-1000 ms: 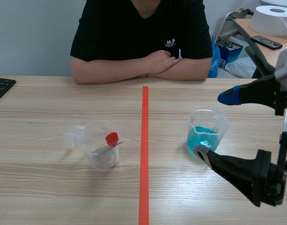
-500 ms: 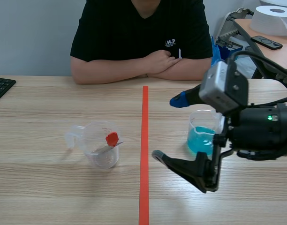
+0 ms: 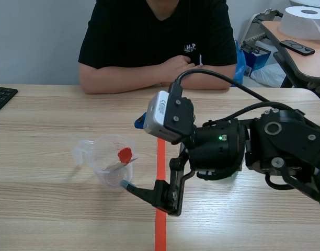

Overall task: Do the redox reaction experiment.
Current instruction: 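Lift the metal plate out of the left beaker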

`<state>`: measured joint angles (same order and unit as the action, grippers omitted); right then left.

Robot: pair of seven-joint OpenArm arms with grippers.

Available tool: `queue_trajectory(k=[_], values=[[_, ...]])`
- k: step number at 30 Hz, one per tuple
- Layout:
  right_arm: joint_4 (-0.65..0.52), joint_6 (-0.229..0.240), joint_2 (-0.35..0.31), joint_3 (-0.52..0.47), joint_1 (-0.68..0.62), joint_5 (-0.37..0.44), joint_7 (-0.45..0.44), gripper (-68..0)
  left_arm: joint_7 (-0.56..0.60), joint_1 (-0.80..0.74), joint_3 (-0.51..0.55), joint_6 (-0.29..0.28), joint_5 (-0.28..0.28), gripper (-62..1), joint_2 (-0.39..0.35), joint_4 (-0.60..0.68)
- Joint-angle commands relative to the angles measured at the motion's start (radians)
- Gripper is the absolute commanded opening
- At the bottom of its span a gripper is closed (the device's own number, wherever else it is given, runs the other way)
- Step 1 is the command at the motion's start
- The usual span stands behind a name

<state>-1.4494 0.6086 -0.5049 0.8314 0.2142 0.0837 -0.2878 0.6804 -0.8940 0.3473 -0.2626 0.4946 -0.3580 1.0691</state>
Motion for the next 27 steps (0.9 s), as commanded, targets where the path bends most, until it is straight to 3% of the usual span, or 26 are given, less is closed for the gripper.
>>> queue_trajectory(k=[1, 5, 13, 27], values=[[0.005, -0.014, 0.005, 0.003, 0.028, 0.008, -0.024, -7.9, 0.007, 0.010, -0.001, 0.002, 0.014, -52.4, 0.011, 0.000], [0.027, -0.017, 0.020, 0.025, 0.056, 0.005, -0.053, -18.5, 0.008, 0.037, -0.001, 0.001, 0.034, -52.4, 0.030, -0.031], [0.027, -0.017, 0.021, 0.033, 0.071, 0.005, -0.101, -29.5, 0.002, 0.061, -0.001, -0.007, 0.046, -52.4, 0.036, -0.030], [0.027, -0.017, 0.016, 0.033, 0.071, 0.006, -0.165, -62.9, 0.000, 0.063, -0.001, -0.014, 0.053, -52.4, 0.036, -0.030]])
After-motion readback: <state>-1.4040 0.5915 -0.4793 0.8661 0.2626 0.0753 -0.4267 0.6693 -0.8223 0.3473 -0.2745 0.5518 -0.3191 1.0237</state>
